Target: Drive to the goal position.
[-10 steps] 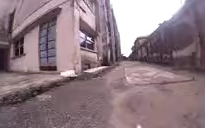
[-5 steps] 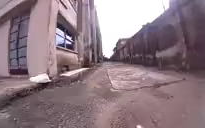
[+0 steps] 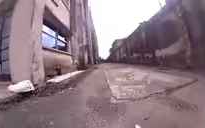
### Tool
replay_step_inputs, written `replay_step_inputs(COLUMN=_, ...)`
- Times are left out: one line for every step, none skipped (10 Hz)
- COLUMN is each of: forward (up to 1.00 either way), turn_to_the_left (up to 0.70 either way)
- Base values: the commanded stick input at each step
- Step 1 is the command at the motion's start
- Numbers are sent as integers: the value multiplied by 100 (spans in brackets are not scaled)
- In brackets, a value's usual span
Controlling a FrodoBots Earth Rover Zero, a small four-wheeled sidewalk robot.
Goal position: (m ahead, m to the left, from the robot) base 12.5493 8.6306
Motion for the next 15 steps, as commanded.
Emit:
replay_step_inputs(forward=100, turn_to_the_left=-38)
replay_step_inputs(forward=100, turn_to_the_left=2)
replay_step_inputs(forward=100, turn_to_the_left=2)
replay_step_inputs(forward=100, turn_to_the_left=2)
replay_step_inputs(forward=100, turn_to_the_left=2)
replay_step_inputs(forward=100, turn_to_the_left=-31)
replay_step_inputs(forward=100, turn_to_the_left=-38)
replay_step_inputs(forward=100, turn_to_the_left=-38)
replay_step_inputs(forward=100, turn_to_the_left=-38)
replay_step_inputs(forward=100, turn_to_the_left=-38)
replay_step_inputs(forward=100, turn_to_the_left=-24)
replay_step_inputs(forward=100, turn_to_the_left=9)
replay_step_inputs(forward=100, turn_to_the_left=2)
replay_step_inputs(forward=100, turn_to_the_left=2)
replay_step_inputs(forward=100, turn_to_the_left=2)
